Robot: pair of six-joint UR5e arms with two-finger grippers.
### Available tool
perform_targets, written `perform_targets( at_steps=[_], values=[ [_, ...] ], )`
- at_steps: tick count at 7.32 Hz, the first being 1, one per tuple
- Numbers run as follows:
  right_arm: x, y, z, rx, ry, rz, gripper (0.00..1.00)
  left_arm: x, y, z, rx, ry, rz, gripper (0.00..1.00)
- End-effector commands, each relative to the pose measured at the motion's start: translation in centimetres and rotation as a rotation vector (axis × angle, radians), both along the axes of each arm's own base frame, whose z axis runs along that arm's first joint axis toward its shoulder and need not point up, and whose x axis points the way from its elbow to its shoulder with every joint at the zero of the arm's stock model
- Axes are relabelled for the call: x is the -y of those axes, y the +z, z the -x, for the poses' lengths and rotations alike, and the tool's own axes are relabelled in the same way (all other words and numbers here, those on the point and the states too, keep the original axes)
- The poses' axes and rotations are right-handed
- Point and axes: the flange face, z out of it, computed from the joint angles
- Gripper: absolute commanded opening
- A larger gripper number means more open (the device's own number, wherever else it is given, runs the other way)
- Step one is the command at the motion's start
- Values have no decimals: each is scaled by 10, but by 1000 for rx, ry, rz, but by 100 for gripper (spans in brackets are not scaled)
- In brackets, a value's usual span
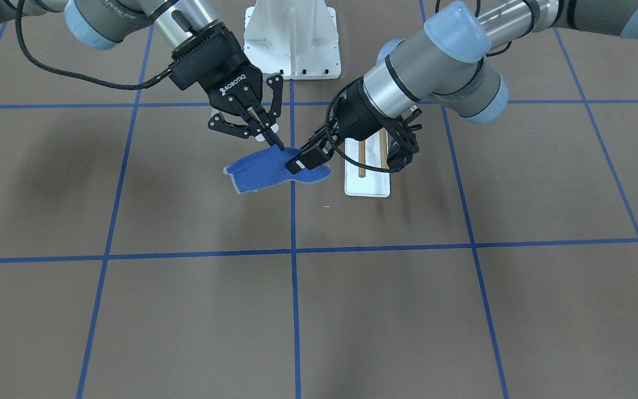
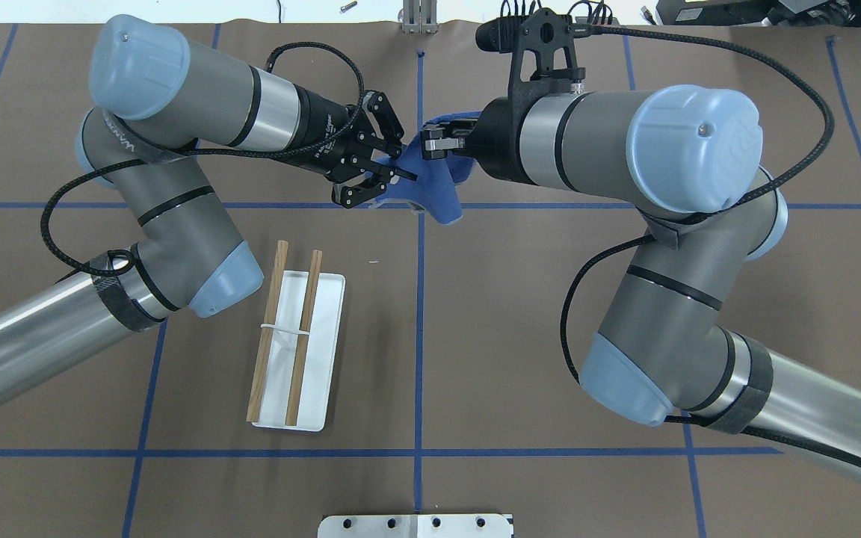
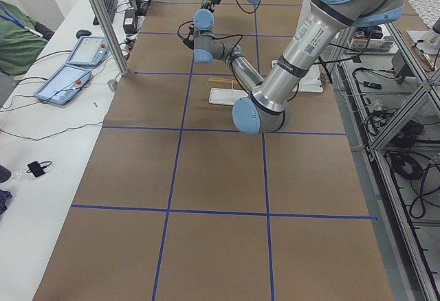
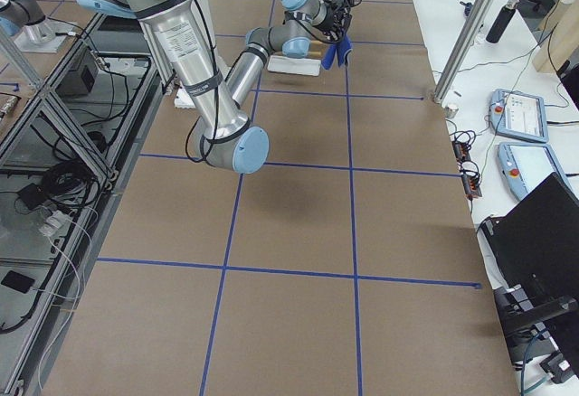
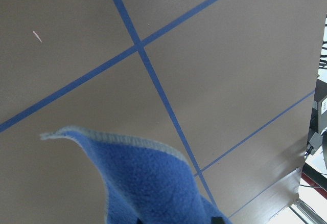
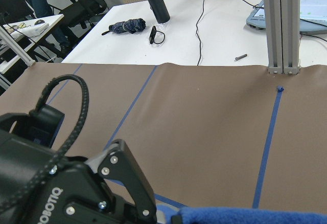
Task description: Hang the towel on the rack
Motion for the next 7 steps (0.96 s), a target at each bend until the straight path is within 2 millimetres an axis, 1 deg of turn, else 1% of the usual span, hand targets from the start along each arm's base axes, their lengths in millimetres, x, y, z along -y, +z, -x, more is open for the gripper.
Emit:
perform_targets(
  at_steps=[1, 2, 3, 4, 5, 6, 7],
  values=[
    [-3, -1, -1, 5, -9, 0, 84, 1, -1, 2, -3, -3, -2, 0],
    [-5, -1, -2, 42, -15, 55, 99, 2, 0, 4, -4, -8, 0, 0],
    [-3, 1, -8, 61, -66, 96, 99, 5, -1, 9, -4, -14, -6, 0],
    [8, 6, -25, 59, -126, 142, 99, 4, 4, 13, -2, -11, -8, 0],
    [28, 15, -47, -4, -178, 241, 99, -7, 19, 23, 4, -6, -5, 0],
    [42, 26, -59, -67, -183, 316, 99, -22, 27, 31, 8, 64, -12, 0],
    [54, 44, -59, -151, -167, 387, 100, -35, 30, 37, 4, 144, -17, 0]
  ],
)
